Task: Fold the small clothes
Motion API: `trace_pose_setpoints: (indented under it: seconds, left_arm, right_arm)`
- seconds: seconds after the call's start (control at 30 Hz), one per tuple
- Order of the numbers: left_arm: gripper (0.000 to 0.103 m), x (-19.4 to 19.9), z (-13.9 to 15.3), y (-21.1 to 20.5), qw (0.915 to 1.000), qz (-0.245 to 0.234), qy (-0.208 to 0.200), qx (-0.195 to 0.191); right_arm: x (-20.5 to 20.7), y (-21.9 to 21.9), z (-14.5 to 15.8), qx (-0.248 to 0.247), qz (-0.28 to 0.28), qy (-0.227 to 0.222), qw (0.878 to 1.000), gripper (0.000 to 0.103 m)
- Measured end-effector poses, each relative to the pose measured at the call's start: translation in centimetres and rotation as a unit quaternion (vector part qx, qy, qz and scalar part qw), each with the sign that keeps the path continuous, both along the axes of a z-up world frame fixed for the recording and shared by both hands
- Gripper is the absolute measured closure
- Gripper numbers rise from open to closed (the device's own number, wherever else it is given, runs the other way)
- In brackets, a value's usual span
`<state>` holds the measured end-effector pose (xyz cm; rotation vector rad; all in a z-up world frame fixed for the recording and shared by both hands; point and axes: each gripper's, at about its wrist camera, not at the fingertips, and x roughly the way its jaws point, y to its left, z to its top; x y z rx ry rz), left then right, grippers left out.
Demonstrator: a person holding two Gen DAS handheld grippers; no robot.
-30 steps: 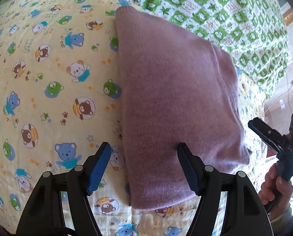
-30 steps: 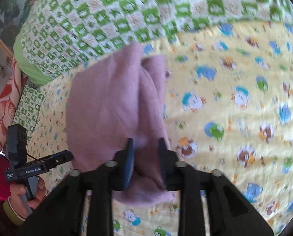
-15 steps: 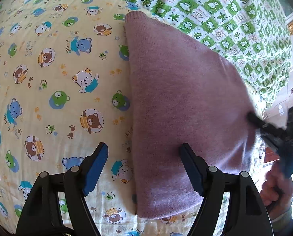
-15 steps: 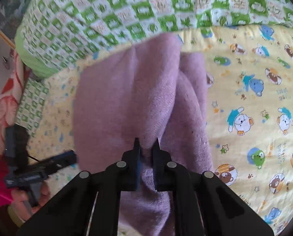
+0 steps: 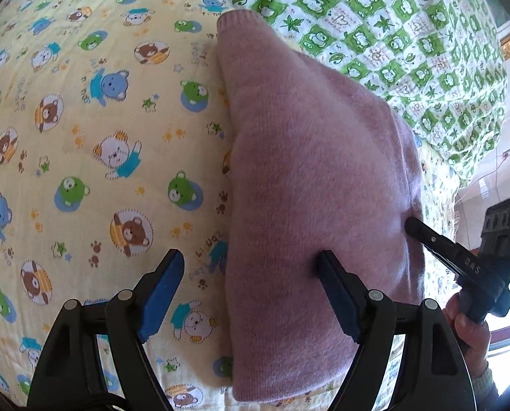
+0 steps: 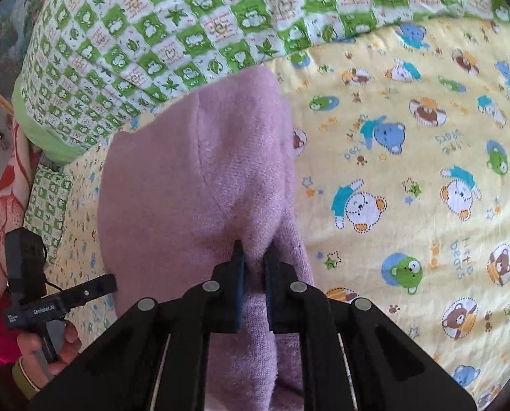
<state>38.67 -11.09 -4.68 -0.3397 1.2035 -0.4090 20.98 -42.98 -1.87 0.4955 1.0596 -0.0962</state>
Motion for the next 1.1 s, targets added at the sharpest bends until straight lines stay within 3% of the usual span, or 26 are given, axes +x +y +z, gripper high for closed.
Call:
trace_pose_setpoints:
  seconds: [0.1,0.17,0.23,0.43,0.53,0.57,0.67,0.7,0.77,0.87,1.1]
  left_arm:
    - [0.022,1.1,0.3,-0.4,1.0,0.001,-0.001,0.0]
    - [0.022,1.7,0.4,-0.6,1.0,-0.001,-0.001,0.001]
    - [0.022,2.0,0.4,-0.8,1.0,-0.003,-0.001,0.0]
    - [0.016,3.0,-1.0,-1.3,0.9999,-0.002,0.012,-0.01]
    - [0.016,3.6,-2.4,-1.3,0.999,0.0,0.025,-0.037]
    - [0.018,3.8,-2.9,-1.3,0.9982,0.001,0.029,-0.052]
    - [0.04,3.9,-3.5,-1.6,0.9946,-0.009,0.04,-0.095]
    - [0.045,3.9,-3.4,-1.8,0.9949,-0.007,0.037,-0.093]
    - [0.058,3.6,-3.0,-2.0,0.9959,-0.015,0.022,-0.087]
    - [0.067,2.9,-1.8,-1.4,0.9951,-0.021,0.012,-0.096]
    - [0.07,0.0,3.0,2.3,0.995,-0.011,-0.033,-0.094]
  right_arm:
    - [0.8,0.8,1.3,-0.032,0.008,-0.01,0.999,0.075]
    - [1.3,1.1,1.6,-0.056,0.008,-0.012,0.998,0.041]
    - [1.9,0.9,1.4,-0.061,0.004,-0.016,0.998,0.035]
    - [3.4,-1.0,-1.6,-0.011,-0.01,0.01,1.0,0.035]
    - [3.4,-2.1,-2.6,0.023,-0.01,0.007,1.0,0.033]
    - [3.5,-2.3,-2.9,0.031,-0.009,0.008,0.999,0.032]
    - [3.5,-2.6,-3.2,0.052,-0.006,0.004,0.999,0.031]
    - [3.5,-2.6,-3.4,0.064,-0.004,0.006,0.998,0.032]
    - [3.4,-2.3,-4.1,0.103,-0.006,0.005,0.995,0.053]
    - [3.1,-1.2,-3.8,0.107,-0.01,-0.002,0.994,0.069]
    - [2.0,2.3,0.8,0.125,-0.007,-0.051,0.991,0.073]
